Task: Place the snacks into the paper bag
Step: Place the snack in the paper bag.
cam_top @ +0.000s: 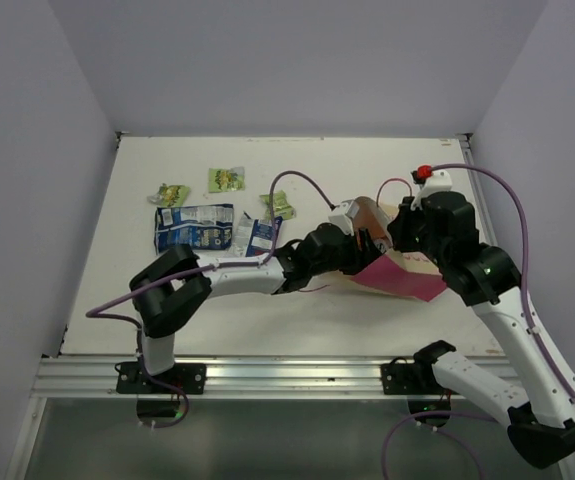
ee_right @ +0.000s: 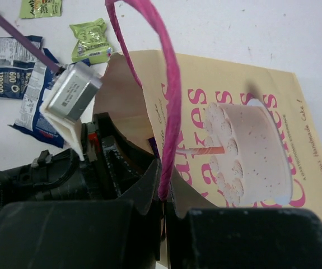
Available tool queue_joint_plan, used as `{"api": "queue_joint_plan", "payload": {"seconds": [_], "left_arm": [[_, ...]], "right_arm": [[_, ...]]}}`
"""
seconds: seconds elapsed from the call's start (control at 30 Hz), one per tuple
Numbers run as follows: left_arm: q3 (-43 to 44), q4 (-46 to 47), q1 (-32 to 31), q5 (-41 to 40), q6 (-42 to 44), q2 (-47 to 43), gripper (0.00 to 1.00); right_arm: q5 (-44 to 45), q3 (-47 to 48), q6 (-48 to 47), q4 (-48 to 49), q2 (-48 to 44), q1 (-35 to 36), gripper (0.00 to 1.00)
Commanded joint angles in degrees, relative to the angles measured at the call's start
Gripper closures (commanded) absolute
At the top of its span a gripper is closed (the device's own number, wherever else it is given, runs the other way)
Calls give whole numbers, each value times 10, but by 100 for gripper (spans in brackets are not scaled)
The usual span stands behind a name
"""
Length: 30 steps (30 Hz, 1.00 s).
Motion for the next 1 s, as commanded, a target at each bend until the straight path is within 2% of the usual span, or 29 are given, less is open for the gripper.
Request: {"api": "queue_joint_plan", "payload": {"seconds": [0.0, 0.17, 0.37, 0.53, 0.7, 0.8, 0.97], "left_arm": [[-29, -32, -7, -34, 39, -79, 40], [-58, -88, -3, -75, 81, -187, 22], [-63, -202, 13, -108, 134, -301, 12], [-43, -314, 35, -118, 185, -370, 8], [-44, -380, 83, -121, 215, -385, 8], [-60, -386, 128, -61, 225, -369, 11], [-72, -362, 141, 43, 220, -309, 16]], "right_arm": [[20, 54, -11, 56, -17, 2, 100], [22, 46, -38, 35, -23, 2, 100], [16, 12, -63, 38, -45, 2, 100], [-17, -14, -69, 46, -56, 1, 100], [-86, 13, -107, 26, -41, 2, 100], [-94, 39, -124, 12, -29, 1, 100], [-96, 38, -131, 12, -21, 2, 100]]}}
